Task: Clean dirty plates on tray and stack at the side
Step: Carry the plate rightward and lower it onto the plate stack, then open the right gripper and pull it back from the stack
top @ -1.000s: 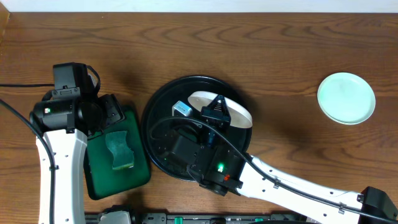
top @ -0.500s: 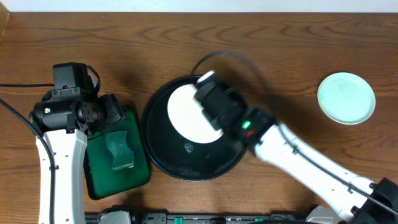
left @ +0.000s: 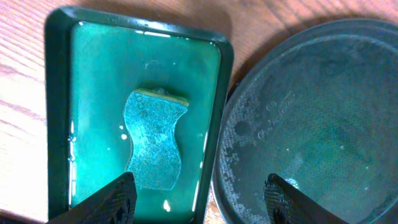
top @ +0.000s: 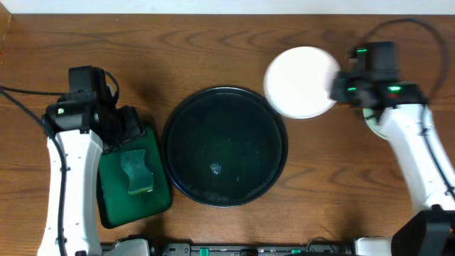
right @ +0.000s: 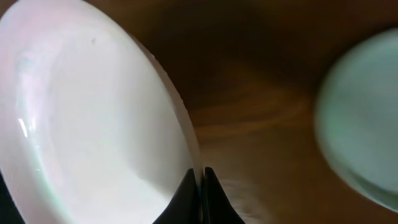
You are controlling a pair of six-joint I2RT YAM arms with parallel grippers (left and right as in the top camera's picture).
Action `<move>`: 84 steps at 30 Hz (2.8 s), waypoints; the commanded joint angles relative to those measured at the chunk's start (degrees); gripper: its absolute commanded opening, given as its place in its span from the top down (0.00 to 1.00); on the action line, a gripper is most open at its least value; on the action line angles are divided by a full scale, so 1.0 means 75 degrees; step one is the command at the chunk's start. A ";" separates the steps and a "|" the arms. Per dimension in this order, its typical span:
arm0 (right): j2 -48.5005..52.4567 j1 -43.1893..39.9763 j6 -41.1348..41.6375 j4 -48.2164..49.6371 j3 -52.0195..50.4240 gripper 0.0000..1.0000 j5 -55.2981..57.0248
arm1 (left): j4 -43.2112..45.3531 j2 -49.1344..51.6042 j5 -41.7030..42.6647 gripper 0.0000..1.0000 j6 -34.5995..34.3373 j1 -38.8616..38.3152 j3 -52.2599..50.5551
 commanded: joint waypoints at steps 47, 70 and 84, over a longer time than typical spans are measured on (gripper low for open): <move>0.0988 -0.3882 -0.0303 -0.0816 0.0259 0.01 -0.1894 | 0.0498 -0.0449 0.0087 0.34 0.0580 -0.0017 0.0131; -0.4721 0.1693 -0.4007 -0.0965 0.0256 0.01 -0.0784 | 0.1172 -0.5855 0.0892 0.34 0.2745 -0.0017 0.0405; -0.5275 0.1827 -0.4269 -0.2224 0.0256 0.01 -0.0169 | 0.0335 -0.8775 0.1166 0.23 0.3051 -0.0017 0.0414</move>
